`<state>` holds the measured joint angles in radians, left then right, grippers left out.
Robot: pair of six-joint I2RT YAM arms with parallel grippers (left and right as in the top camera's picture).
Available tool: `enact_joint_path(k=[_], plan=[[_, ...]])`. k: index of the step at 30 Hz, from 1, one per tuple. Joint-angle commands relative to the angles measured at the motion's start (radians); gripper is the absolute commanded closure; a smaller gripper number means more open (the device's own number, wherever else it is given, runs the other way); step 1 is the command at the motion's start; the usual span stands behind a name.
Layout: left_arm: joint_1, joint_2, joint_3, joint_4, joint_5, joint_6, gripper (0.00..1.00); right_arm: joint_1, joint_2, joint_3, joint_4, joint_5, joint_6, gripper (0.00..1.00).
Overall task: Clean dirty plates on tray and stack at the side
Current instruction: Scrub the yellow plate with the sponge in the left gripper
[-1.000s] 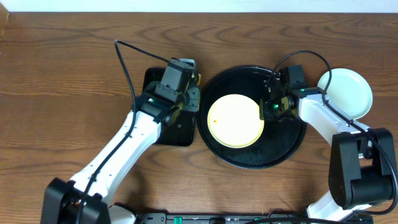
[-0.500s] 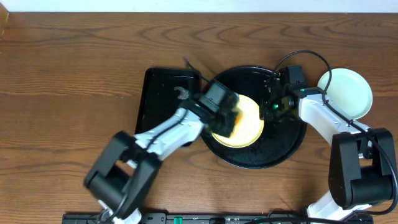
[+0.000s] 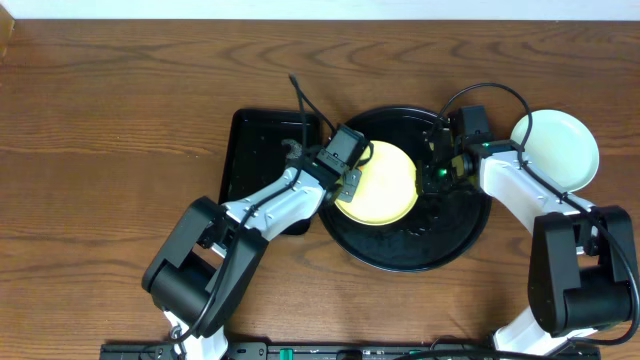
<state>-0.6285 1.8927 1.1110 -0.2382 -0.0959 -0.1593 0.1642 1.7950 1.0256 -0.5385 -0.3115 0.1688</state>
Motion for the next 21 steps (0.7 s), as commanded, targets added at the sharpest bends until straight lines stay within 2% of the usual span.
enact_joint_path(k=[1,10,16,18,21], plan=[[0.039,-0.029,0.01,-0.023,-0.145,0.016,0.92,0.008,-0.005,0.008,-0.005,0.052,0.003,0.99],[0.05,-0.324,0.014,-0.128,-0.14,-0.06,0.92,0.008,-0.005,0.007,-0.004,0.053,0.003,0.99],[0.104,-0.388,0.013,-0.227,-0.137,-0.083,0.92,0.008,-0.005,0.007,-0.004,0.053,0.003,0.99],[0.119,-0.383,0.007,-0.227,-0.077,-0.087,0.92,0.008,-0.005,0.008,-0.004,0.053,0.003,0.99],[0.126,-0.363,0.006,-0.182,0.093,-0.085,0.92,0.008,-0.005,0.008,-0.003,0.053,0.003,0.99]])
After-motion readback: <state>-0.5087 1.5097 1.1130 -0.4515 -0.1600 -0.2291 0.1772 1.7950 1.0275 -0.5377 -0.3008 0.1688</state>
